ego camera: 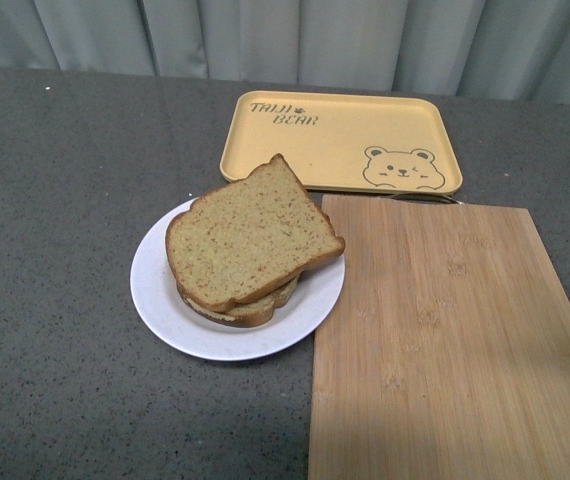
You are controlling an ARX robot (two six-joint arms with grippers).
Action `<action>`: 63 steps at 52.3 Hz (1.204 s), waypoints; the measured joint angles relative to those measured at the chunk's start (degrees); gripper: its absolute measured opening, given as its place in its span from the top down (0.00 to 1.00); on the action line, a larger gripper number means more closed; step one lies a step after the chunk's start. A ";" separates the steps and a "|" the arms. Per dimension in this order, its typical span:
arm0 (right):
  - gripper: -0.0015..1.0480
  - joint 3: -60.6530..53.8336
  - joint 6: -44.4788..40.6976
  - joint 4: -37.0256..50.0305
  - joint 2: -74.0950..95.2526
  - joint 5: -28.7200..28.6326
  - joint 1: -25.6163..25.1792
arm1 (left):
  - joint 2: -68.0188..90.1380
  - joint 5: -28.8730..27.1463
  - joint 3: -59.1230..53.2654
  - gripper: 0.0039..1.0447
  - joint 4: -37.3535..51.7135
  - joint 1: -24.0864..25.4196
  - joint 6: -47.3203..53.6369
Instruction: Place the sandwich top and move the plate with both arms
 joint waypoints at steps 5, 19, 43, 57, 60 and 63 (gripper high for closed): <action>0.99 -0.66 0.02 -6.27 -6.75 0.02 -0.87 | 0.00 0.00 0.00 0.06 0.00 0.00 0.00; 0.99 -3.82 0.02 -15.26 -19.69 -0.07 -0.98 | 0.00 0.02 0.00 0.06 0.00 0.00 0.00; 0.99 -6.21 0.02 -32.15 -39.58 -0.24 -0.98 | 0.00 0.02 0.00 0.06 0.00 0.00 0.00; 0.99 -6.21 0.02 -39.87 -47.98 -0.26 -0.98 | 0.00 0.02 0.00 0.06 0.00 0.00 0.00; 0.99 -6.21 0.02 -41.16 -49.31 -0.26 -0.98 | 0.00 0.02 0.00 0.06 0.00 0.00 0.00; 0.99 -6.21 0.02 -42.88 -51.17 -0.26 -0.98 | 0.00 0.02 0.00 0.06 0.00 0.00 0.00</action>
